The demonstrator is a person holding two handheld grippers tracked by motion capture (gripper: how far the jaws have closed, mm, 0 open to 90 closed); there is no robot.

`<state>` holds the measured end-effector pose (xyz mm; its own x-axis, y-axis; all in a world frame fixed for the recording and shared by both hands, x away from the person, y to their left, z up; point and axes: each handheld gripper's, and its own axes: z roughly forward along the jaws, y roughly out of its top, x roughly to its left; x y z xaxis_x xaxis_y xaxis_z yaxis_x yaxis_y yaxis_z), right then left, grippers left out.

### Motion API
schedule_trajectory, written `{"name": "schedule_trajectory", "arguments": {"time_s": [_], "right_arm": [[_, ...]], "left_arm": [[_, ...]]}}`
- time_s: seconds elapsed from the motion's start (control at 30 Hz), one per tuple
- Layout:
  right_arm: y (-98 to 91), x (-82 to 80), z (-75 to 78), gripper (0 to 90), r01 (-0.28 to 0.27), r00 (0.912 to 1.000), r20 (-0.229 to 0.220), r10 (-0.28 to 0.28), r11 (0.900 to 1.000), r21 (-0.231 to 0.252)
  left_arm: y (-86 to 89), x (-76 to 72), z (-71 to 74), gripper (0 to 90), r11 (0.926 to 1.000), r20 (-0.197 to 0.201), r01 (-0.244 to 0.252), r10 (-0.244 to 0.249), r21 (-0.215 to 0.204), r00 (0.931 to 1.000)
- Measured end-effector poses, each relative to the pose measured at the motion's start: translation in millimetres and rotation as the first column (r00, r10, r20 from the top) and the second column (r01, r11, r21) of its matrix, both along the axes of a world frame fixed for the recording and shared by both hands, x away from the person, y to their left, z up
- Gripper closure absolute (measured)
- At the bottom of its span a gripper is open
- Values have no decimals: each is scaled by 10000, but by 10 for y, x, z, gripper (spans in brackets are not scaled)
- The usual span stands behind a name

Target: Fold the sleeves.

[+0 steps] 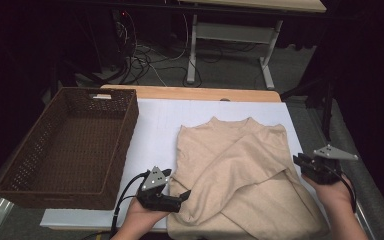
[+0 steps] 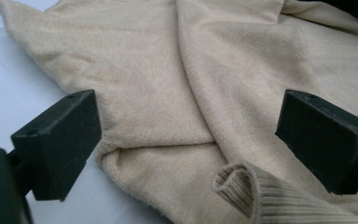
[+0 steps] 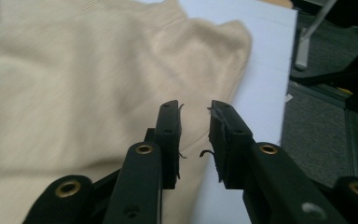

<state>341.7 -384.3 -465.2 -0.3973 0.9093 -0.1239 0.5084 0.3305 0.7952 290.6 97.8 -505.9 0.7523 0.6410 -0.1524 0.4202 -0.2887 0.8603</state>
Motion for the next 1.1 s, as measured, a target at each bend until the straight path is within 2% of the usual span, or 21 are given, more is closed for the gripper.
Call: {"name": "schedule_trajectory", "arguments": {"time_s": [0.07,0.13,0.27,0.3,0.33,0.37,0.53,0.6,0.73,0.77,0.87,0.9,0.93,1.03,1.1], "right_arm": [[46,-123,-39,706,-303,9995,-51,304,9992,263],[127,-180,-132,692,-528,9983,-263,524,9985,-147],[138,-120,-334,697,-202,9970,-763,148,9973,-701],[111,-99,-361,698,-97,9963,-856,38,9976,-690],[77,-85,-378,740,-40,9956,-940,-10,9986,-533],[46,-86,-384,820,-30,9957,-931,-9,9992,-407],[-127,-183,-238,842,544,9984,-124,-547,9983,-196],[-234,-205,-237,837,844,9963,-126,-847,9963,-161],[-384,-200,-436,797,1318,9888,-639,-1346,9901,-474],[-410,-219,-456,761,1391,9888,-520,-1398,9901,-167],[-444,-275,-411,689,1321,9904,-446,-1309,9909,260],[-446,-307,-370,690,1236,9920,-278,-1228,9918,323],[-444,-341,-320,698,1167,9932,-98,-1164,9923,404],[-418,-387,-156,766,1008,9938,425,-1029,9937,498],[-378,-326,-93,805,941,9937,571,-963,9948,388]], "left_arm": [[-8,5,-5,51,10000,-12,11,-11,-5,10000],[-23,7,-12,51,10000,-44,45,-44,20,10000],[-54,-5,-19,52,9999,-81,113,-113,58,9999],[-60,-9,-19,51,9999,-73,150,-149,47,9999],[-66,-12,-17,52,9998,-61,186,-185,47,9998],[-70,-15,-14,51,9997,-46,218,-217,59,9998],[-64,-19,-3,52,9996,-51,288,-288,-3,9996],[-65,-26,2,52,9994,-57,339,-339,17,9994],[-71,-36,17,56,9993,-147,380,-380,-26,9992],[-70,-42,25,59,9991,-165,425,-426,-52,9990],[-62,-75,52,196,9969,-140,746,-749,-232,9971],[-61,-94,63,294,9949,-11,966,-967,-278,9953],[-68,-118,71,386,9928,191,1162,-1157,-274,9931],[-126,-156,84,559,9870,420,1605,-1607,87,9861],[-180,-178,82,617,9846,490,1725,-1737,290,9836]]}}
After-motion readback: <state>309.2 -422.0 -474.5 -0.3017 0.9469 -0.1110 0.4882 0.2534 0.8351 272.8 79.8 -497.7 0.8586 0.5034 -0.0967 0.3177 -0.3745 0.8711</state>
